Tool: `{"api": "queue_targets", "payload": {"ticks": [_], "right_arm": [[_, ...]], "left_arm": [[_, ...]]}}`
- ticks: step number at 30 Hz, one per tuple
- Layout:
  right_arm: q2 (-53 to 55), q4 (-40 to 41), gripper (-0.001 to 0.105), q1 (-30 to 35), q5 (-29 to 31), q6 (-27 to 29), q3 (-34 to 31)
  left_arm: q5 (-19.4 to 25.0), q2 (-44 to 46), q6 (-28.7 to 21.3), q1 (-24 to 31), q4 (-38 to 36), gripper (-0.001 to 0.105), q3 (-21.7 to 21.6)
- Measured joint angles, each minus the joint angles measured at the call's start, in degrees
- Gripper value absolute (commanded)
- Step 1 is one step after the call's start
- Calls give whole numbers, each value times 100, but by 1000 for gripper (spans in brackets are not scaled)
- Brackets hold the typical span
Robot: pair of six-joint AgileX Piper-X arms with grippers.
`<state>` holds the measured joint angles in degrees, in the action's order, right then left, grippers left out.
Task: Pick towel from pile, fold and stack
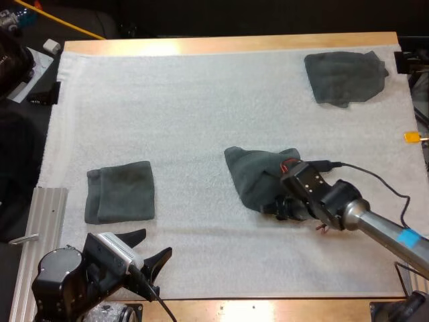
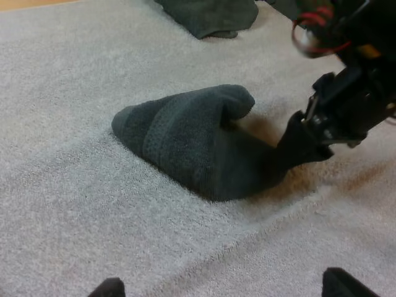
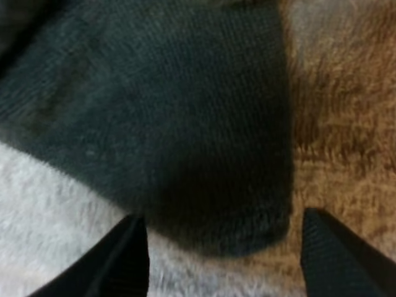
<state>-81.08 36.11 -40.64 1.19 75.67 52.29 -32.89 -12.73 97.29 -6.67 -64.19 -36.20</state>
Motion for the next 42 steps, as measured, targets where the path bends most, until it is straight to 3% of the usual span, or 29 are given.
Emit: {"api": "queue_targets", "payload": {"ticks": [5,14,24,29,37,42], "right_arm": [[-465,-290,49,103,-122,-172,2],[-721,-509,1,175,-232,-331,2],[-356,-518,0,175,-86,-148,71],[302,-438,0,161,287,381,733],[622,-232,0,161,335,875,2097],[612,69,1,161,313,1035,2379]], "left_arm": [[0,0,17,0,-35,62,0],[-22,0,43,0,-137,62,0],[-42,0,43,0,-150,62,0],[-42,0,43,0,-150,62,0],[-52,-9,43,0,-153,62,0],[-92,-9,43,0,-157,62,0]]}}
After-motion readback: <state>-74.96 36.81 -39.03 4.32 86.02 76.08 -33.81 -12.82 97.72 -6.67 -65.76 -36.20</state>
